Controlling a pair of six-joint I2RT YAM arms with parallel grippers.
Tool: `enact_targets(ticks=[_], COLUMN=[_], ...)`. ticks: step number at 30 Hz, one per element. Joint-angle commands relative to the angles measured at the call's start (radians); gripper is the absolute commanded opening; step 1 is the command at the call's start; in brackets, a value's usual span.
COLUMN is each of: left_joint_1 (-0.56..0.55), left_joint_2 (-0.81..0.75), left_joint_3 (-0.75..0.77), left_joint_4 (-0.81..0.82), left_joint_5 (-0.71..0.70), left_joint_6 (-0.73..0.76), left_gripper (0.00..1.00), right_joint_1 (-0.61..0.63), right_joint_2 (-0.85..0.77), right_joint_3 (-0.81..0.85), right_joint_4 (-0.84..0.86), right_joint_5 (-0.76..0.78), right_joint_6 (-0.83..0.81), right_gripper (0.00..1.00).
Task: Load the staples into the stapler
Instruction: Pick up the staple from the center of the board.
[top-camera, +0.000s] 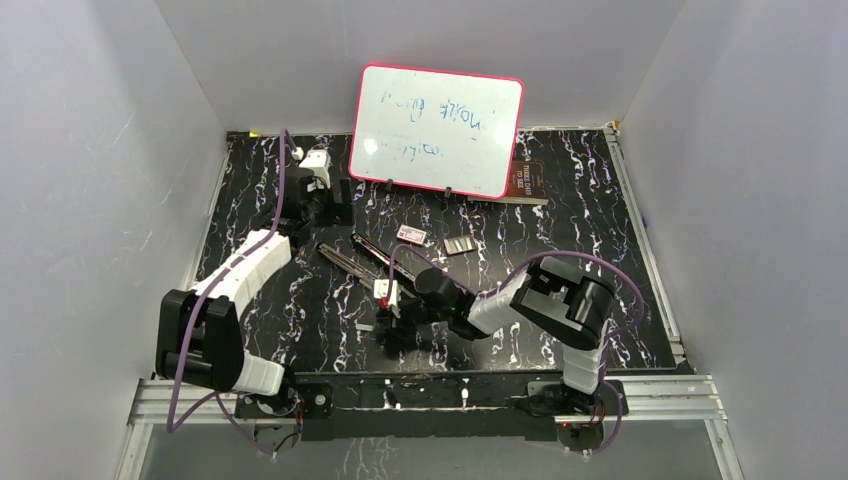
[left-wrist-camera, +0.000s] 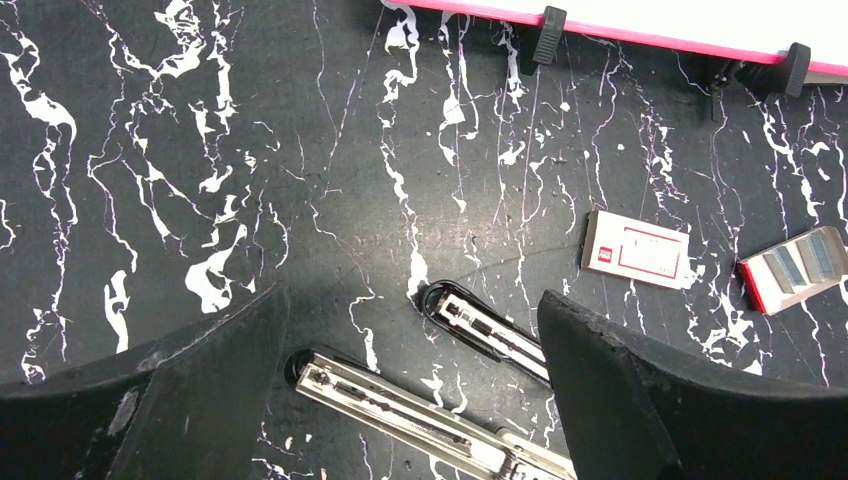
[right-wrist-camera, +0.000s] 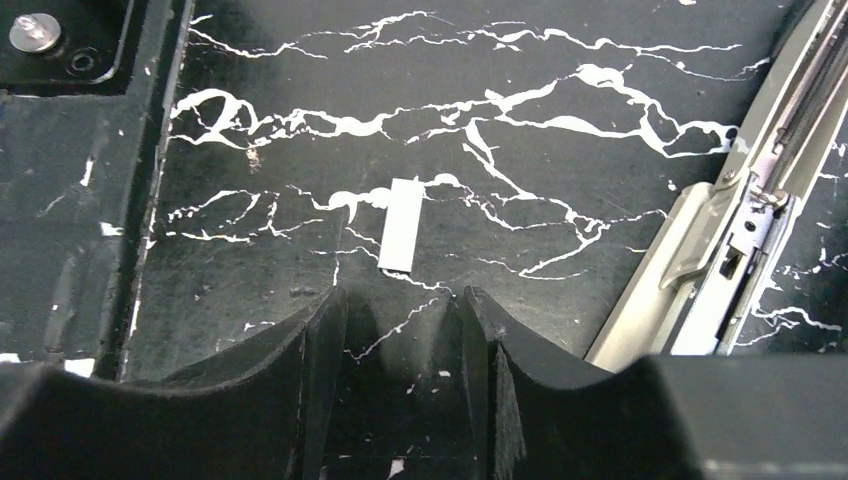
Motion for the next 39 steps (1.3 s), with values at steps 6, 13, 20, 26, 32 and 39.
enact_targets(ticks=[6, 13, 20, 26, 32, 39], left_joint_1=[-0.001, 0.003, 0.012, 0.020, 0.024, 0.025], left_joint_2=[-0.017, -0.023, -0.027, -0.034, -0.034, -0.034], left_joint_3=[0.001, -0.013, -0.025, -0.035, -0.037, -0.038], left_joint_4=[0.033, 0.046, 0.061, 0.068, 0.071, 0.070], left_joint_5=[-0.005, 0.000, 0.014, 0.025, 0.030, 0.030], left_joint_6=[0.018, 0.014, 0.003, -0.005, -0.010, -0.010], left_gripper=[0.94, 0.94, 0.94, 0.94, 0.94, 0.94], right_joint_1=[0.002, 0.012, 0.036, 0.053, 0.057, 0.057], right_joint_2=[0.039, 0.068, 0.104, 0.129, 0.151, 0.153], right_joint_3=[0.006, 0.013, 0.024, 0.018, 0.010, -0.001], right_joint_4=[0.106, 0.098, 0.086, 0.082, 0.085, 0.074], right_joint_5=[0.032, 0.018, 0.080, 0.126, 0.135, 0.137], right_joint_6=[0.018, 0.051, 0.053, 0.042, 0.043, 0.043], right_gripper=[0.57, 0.57, 0.57, 0.55, 0.49, 0.43])
